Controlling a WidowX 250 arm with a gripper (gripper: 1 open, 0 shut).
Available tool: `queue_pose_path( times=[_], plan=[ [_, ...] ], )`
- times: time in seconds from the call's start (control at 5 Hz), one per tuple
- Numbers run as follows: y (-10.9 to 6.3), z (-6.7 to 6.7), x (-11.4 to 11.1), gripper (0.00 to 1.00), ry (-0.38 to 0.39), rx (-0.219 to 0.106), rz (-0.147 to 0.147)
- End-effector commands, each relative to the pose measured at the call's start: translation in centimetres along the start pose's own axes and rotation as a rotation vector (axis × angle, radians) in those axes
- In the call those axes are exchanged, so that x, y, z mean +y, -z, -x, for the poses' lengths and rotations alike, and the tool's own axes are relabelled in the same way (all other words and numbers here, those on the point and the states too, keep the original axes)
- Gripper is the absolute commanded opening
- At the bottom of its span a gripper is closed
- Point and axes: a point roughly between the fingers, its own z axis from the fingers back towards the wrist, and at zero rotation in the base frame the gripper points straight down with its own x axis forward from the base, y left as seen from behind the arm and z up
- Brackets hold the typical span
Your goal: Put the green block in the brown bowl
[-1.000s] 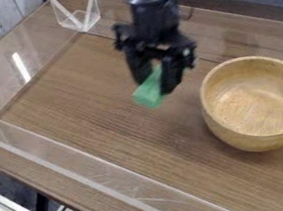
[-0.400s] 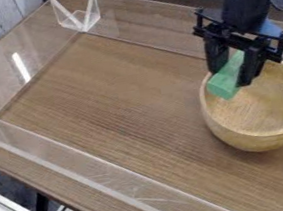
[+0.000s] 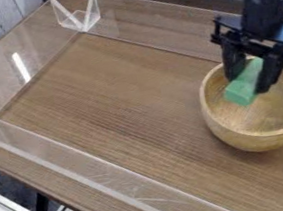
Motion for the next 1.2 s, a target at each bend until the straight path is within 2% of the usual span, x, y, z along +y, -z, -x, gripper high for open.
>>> queue_pose_path(
  times=[0.0,0.2,0.6,0.8,1.0],
  plan=[
    [-1.6,-1.18,-0.48,0.0,0.016,-0.045,0.014],
    [-1.44,-1.37,-0.46,0.0,0.019,-0.024,0.028],
    [-1.22,-0.92,-0.01,0.0,0.023,-0.062,0.021],
    [-1.45,-1.11,0.05,0.0,0.007,-0.072,0.032],
    [-1.7,-1.31,0.1,1.0,-0.008,-0.082,0.043]
  ],
)
